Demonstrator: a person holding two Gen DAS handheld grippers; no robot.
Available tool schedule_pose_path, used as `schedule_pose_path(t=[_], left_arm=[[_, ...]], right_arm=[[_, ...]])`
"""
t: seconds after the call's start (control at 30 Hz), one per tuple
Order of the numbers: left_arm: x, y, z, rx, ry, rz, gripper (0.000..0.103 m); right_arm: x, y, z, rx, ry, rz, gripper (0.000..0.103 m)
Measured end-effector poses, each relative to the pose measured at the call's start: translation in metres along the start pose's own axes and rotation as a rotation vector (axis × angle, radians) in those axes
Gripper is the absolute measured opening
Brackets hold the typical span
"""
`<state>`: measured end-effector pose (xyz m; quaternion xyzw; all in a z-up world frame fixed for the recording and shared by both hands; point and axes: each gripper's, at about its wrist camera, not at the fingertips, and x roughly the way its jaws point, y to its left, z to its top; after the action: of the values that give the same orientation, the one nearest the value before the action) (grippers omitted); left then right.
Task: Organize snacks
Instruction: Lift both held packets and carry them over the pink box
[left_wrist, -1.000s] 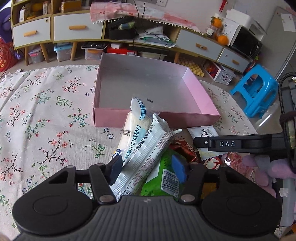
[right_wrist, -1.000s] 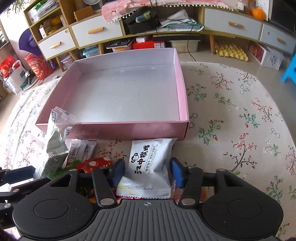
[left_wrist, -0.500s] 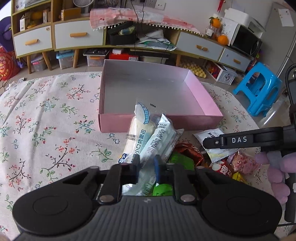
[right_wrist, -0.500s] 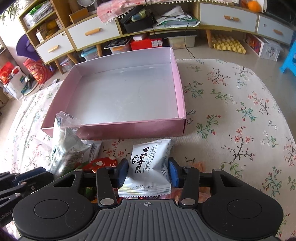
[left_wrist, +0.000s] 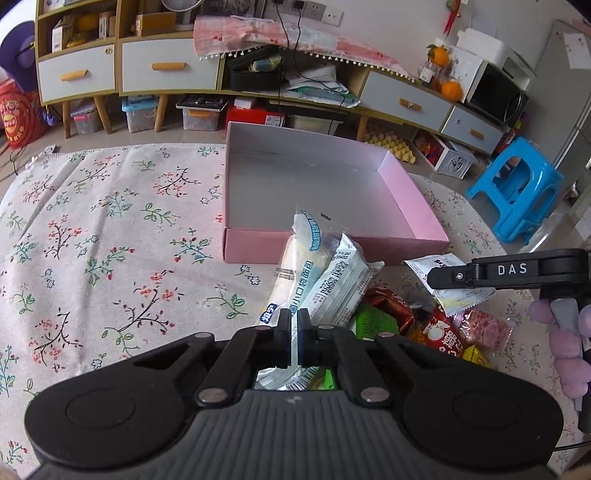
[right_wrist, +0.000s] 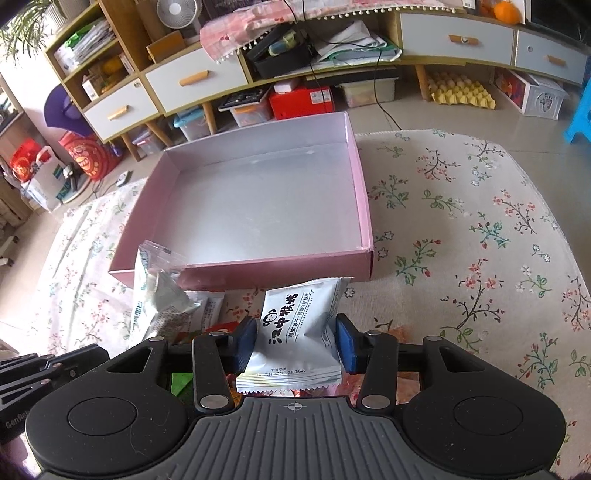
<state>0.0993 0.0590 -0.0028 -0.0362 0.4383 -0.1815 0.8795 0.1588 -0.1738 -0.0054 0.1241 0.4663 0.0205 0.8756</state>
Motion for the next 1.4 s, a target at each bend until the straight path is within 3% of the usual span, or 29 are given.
schedule_pose_path(t=[0.13, 0.27, 0.5, 0.63, 0.87, 1.4], left_arm=[[0.0, 0.006, 0.001, -0.002, -0.002, -0.008, 0.007], [0.007, 0.002, 0.001, 0.03, 0.0, -0.034, 0.025], [0.024, -0.027, 0.0, 0.152, 0.03, -0.027, 0.029], [0.033, -0.042, -0.004, 0.226, 0.05, 0.029, 0.034], [0.033, -0.036, -0.002, 0.161, 0.08, 0.05, 0.03], [0.003, -0.011, 0.008, -0.027, 0.022, -0.088, 0.024]], right_arm=[[-0.004, -0.001, 0.001, 0.003, -0.009, 0.005, 0.044], [-0.006, -0.002, 0.002, 0.011, -0.013, 0.008, 0.044], [-0.006, -0.004, 0.002, 0.023, -0.011, 0.015, 0.044], [-0.006, -0.005, 0.002, 0.027, -0.01, 0.01, 0.044], [-0.009, -0.008, 0.002, 0.034, -0.014, 0.008, 0.044], [-0.022, -0.009, 0.009, 0.045, -0.045, 0.053, 0.044]])
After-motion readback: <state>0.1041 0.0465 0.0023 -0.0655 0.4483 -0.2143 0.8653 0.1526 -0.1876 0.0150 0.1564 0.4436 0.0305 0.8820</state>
